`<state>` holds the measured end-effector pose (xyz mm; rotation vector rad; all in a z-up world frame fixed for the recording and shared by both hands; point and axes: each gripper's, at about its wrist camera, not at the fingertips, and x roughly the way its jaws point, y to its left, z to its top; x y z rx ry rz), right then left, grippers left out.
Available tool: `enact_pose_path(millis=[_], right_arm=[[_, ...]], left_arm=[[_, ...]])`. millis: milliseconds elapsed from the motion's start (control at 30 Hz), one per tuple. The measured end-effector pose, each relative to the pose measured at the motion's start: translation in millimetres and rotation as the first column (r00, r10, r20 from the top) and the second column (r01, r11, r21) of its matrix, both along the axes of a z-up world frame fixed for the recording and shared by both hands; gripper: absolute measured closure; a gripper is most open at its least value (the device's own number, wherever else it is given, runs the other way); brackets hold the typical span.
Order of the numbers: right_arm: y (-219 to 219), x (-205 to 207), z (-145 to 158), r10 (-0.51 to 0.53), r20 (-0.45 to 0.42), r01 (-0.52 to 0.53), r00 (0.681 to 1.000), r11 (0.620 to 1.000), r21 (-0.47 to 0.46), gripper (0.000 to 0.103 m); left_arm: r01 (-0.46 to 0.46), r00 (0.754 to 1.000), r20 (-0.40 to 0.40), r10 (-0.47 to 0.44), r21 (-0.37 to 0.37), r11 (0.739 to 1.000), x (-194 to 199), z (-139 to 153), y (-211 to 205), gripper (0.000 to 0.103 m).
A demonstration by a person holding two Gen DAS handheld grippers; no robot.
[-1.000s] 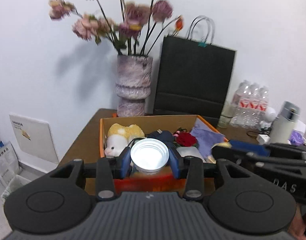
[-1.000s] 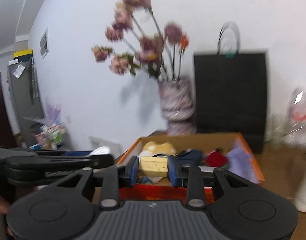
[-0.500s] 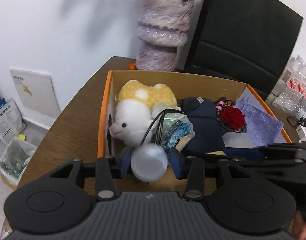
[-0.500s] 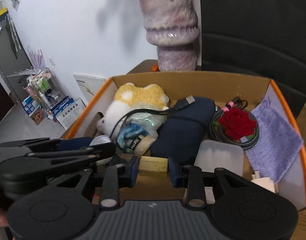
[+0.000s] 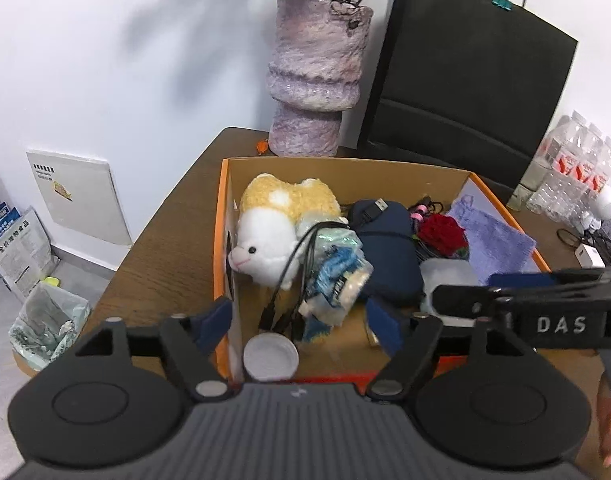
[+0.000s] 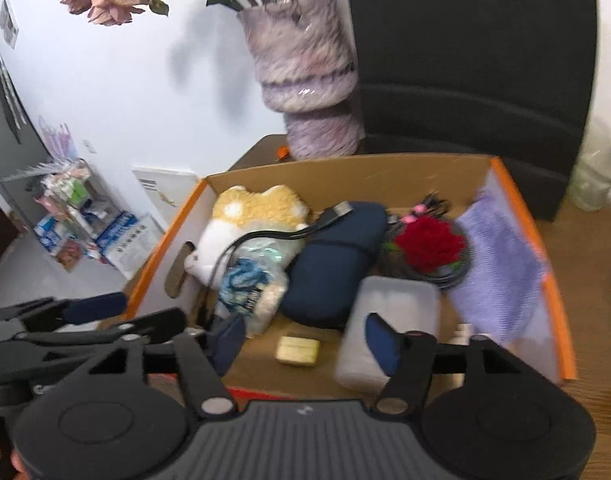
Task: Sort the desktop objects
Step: 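Move both tools back toward the last white items on the table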
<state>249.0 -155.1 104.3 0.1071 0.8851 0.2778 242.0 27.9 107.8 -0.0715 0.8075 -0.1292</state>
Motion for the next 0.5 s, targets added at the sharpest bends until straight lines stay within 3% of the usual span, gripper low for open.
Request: enact_pose_path(millis=[67,200,333,500], right_arm=[[-7.3,-7.9,7.1,-0.017,0.016,0.017,1.0,0.999,-0.042,0.026],[-30.0,-25.3,19.6,-0.066,0.024,0.068,0.998,0.995,-0.07,0.024],[-45.7,-48.2,27.0,-0.104,0.051,0.106,0.993,0.993,-0.047,0.017],[-44.7,-89.9,24.5,-0.129,0.137,0.138,0.982,0.989,-0.056,0.011]], left_arm=[[0.008,1.0,0.001,-0.008,0.002,1.0,-9.5,4.8,-2.2,0.014],[0.014,1.0,0.015,-0.014,0.019,1.0,-29.6,15.4,-9.1,0.003],[0.041,0.998,0.036,-0.042,0.017,0.999,-53.9,20.4,-17.4,0.001],[0.001,0.998,0.066,-0.005,0.057,0.998,-86.4,17.0,-25.3,0.0]])
